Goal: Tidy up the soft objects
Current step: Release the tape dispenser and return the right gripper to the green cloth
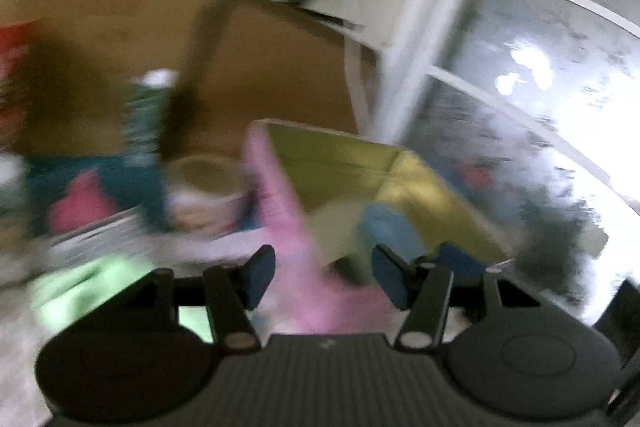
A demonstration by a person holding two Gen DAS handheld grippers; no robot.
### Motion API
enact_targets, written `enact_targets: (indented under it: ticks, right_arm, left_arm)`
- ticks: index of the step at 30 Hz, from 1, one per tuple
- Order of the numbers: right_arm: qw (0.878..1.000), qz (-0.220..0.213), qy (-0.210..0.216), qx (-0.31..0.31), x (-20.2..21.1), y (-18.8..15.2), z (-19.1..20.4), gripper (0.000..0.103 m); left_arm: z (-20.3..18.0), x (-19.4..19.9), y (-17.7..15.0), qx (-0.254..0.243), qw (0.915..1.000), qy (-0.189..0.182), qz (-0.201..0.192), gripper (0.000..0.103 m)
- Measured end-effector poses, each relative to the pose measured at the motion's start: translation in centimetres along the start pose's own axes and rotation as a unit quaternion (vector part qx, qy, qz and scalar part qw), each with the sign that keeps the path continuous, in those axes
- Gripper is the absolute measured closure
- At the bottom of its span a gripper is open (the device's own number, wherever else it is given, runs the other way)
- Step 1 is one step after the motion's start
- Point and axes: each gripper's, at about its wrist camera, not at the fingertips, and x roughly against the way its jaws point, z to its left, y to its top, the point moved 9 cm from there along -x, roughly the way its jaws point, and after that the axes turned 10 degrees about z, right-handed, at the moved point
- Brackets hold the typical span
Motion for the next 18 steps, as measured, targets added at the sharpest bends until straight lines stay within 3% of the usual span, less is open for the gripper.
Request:
enact_targets:
  ticks: [4, 8, 11, 18]
  right_arm:
    - [0.998, 0.027, 0.049, 0.037, -0.8, -0.9, 3.9, 0.051]
    - [0.989, 0.082, 0.088, 0.089, -3.4, -2.6, 8.5, 0.051]
    - [0.982, 0.104, 0.098, 0.126, -5.1, -3.4, 11.0, 0.05]
    - [0.972, 0.136, 0.067, 0.179, -10.0, -3.8, 13.2, 0.049]
  left_arm:
    - [7.4, 2.7, -4.4, 0.06, 0.9949, 0.08, 0.012, 0.048]
    - [13.4, 5.0, -8.4, 0.114, 0.9825, 0.145, 0.024, 0.048]
    - [15.3, 6.9, -9.8, 0.135, 0.9797, 0.147, 0.011, 0.048]
    - [16.9, 9.2, -10.8, 0.163, 0.9777, 0.132, -0.014, 0.044]
